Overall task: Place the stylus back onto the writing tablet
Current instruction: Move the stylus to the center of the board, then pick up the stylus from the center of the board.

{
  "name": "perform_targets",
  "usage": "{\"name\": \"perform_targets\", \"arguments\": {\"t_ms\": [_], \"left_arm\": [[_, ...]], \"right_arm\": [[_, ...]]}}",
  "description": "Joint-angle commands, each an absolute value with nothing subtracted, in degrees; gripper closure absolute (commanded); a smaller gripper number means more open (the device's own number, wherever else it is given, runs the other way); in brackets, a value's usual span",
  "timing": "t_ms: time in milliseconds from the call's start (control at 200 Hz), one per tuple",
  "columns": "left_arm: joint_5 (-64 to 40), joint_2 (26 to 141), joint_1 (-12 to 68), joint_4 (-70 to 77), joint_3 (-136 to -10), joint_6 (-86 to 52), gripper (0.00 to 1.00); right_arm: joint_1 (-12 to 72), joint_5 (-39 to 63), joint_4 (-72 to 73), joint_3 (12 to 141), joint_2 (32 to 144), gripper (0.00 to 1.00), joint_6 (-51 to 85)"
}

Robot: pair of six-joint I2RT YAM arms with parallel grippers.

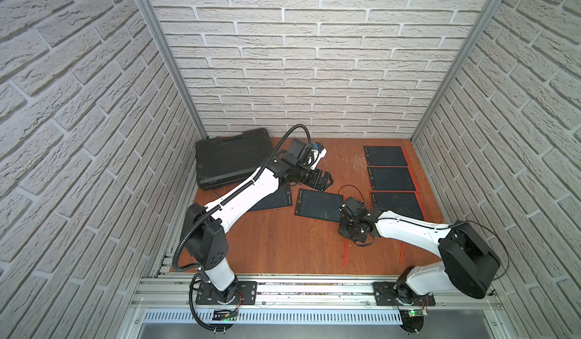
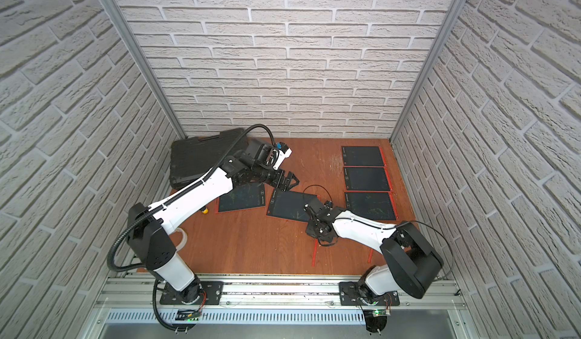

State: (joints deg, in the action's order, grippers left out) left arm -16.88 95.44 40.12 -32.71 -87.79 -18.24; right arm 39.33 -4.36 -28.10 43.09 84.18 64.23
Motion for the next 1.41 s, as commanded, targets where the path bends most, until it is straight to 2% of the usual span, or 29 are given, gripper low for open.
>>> {"name": "perform_targets", "arguments": {"t_ms": [0,350,510,690,820,1105,1285,1345,1400], "left_arm": [[-16.1,94.0,39.7,-32.8,-88.4,-18.5,0.02],[-14.4,93.6,39.6,-33.3,-88.3,-18.1,0.02],[-11.4,93.6,41.2,-34.1,-87.8,-15.3,0.02],[-11.7,90.7,41.0,-35.7,-85.7,-19.9,0.02],[-12.0,88.1,41.3,-37.8,-83.7,-23.2,0.02],[-5.7,86.0,47.3,-45.0,-79.0,-28.5,0.02],[-3.3,87.0,52.9,-44.6,-77.3,-34.5,0.02],[-1.1,88.2,55.3,-44.8,-77.6,-36.1,0.02],[0.3,89.4,57.5,-45.0,-77.8,-37.6,0.03]], "right_arm": [[41.8,-7.4,-27.6,46.3,85.7,0.83,65.2],[42.2,-8.2,-30.1,46.9,80.1,0.82,55.5],[42.5,-7.7,-36.4,48.4,74.2,0.71,45.2],[42.7,-6.5,-44.3,48.9,65.5,0.7,38.9],[43.2,-4.0,-50.7,51.6,60.6,0.64,34.6],[44.2,-0.7,-64.3,61.6,50.3,0.36,27.3],[44.2,0.3,-74.1,69.7,47.7,0.19,23.7],[44.2,0.8,-76.9,71.7,47.0,0.08,22.8],[44.2,0.4,-78.8,72.4,45.8,0.06,22.3]]}}
